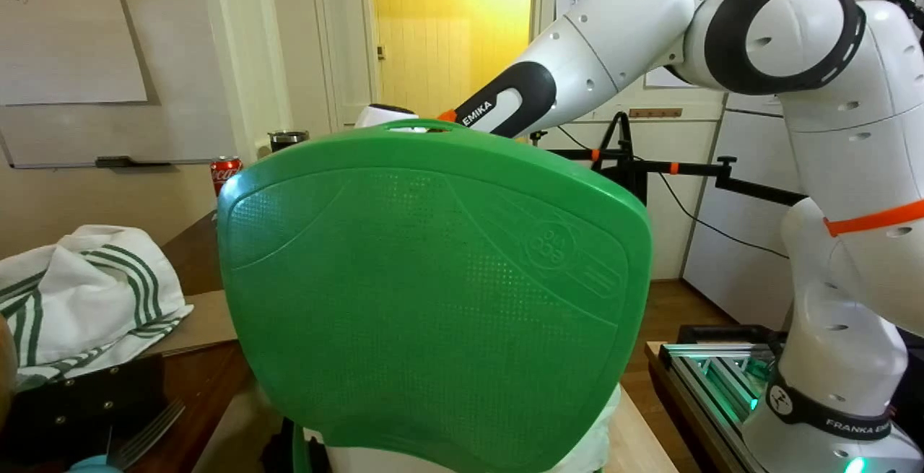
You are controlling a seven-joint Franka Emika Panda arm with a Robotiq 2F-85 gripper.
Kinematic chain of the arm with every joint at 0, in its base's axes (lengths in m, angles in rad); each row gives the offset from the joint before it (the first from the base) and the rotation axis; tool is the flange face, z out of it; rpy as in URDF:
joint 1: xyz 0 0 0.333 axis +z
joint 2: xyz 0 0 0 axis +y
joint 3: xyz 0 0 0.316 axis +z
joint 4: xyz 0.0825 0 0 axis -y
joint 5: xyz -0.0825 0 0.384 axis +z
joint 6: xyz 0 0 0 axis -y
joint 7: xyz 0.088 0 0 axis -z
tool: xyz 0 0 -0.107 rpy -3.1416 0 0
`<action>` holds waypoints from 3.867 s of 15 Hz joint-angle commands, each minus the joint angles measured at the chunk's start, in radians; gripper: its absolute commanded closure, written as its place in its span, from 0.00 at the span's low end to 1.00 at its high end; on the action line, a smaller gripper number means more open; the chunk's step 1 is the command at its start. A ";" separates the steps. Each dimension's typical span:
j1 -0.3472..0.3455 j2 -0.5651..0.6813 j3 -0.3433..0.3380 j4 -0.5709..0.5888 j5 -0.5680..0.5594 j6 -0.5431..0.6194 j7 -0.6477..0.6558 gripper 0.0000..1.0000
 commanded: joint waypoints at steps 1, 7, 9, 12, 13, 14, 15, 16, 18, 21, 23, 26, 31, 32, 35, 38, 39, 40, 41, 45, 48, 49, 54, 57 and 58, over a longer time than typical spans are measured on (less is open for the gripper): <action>0.001 -0.111 -0.015 -0.068 -0.010 -0.051 -0.007 0.92; -0.003 -0.260 -0.044 -0.140 -0.029 -0.144 -0.005 0.92; -0.006 -0.305 -0.058 -0.165 -0.038 -0.157 -0.002 0.92; -0.013 -0.366 -0.081 -0.209 -0.070 -0.169 0.011 0.92; -0.017 -0.386 -0.086 -0.224 -0.073 -0.176 0.006 0.92; -0.022 -0.407 -0.094 -0.241 -0.086 -0.179 0.010 0.92; -0.028 -0.426 -0.100 -0.256 -0.091 -0.185 0.007 0.92; -0.035 -0.443 -0.106 -0.269 -0.096 -0.189 0.003 0.92; -0.051 -0.478 -0.120 -0.297 -0.104 -0.202 -0.001 0.92; -0.076 -0.521 -0.141 -0.332 -0.122 -0.205 -0.008 0.92; -0.093 -0.540 -0.156 -0.344 -0.119 -0.216 -0.018 0.92; -0.112 -0.561 -0.174 -0.351 -0.106 -0.253 -0.046 0.92; -0.129 -0.568 -0.197 -0.349 -0.092 -0.299 -0.088 0.92; -0.131 -0.563 -0.199 -0.350 -0.096 -0.292 -0.094 0.92; -0.135 -0.547 -0.205 -0.349 -0.085 -0.275 -0.098 0.92; -0.133 -0.544 -0.206 -0.348 -0.060 -0.270 -0.107 0.92; -0.133 -0.542 -0.206 -0.347 -0.054 -0.269 -0.107 0.92; -0.133 -0.541 -0.207 -0.346 -0.043 -0.265 -0.108 0.92; -0.134 -0.539 -0.207 -0.345 -0.038 -0.261 -0.108 0.92; -0.136 -0.530 -0.212 -0.339 -0.023 -0.265 -0.120 0.92; -0.138 -0.519 -0.219 -0.334 -0.008 -0.266 -0.136 0.92; -0.139 -0.515 -0.221 -0.332 0.001 -0.265 -0.140 0.92; -0.140 -0.502 -0.229 -0.323 0.048 -0.257 -0.161 0.92; -0.140 -0.494 -0.231 -0.312 0.078 -0.255 -0.171 0.92; -0.140 -0.490 -0.231 -0.308 0.086 -0.257 -0.174 0.92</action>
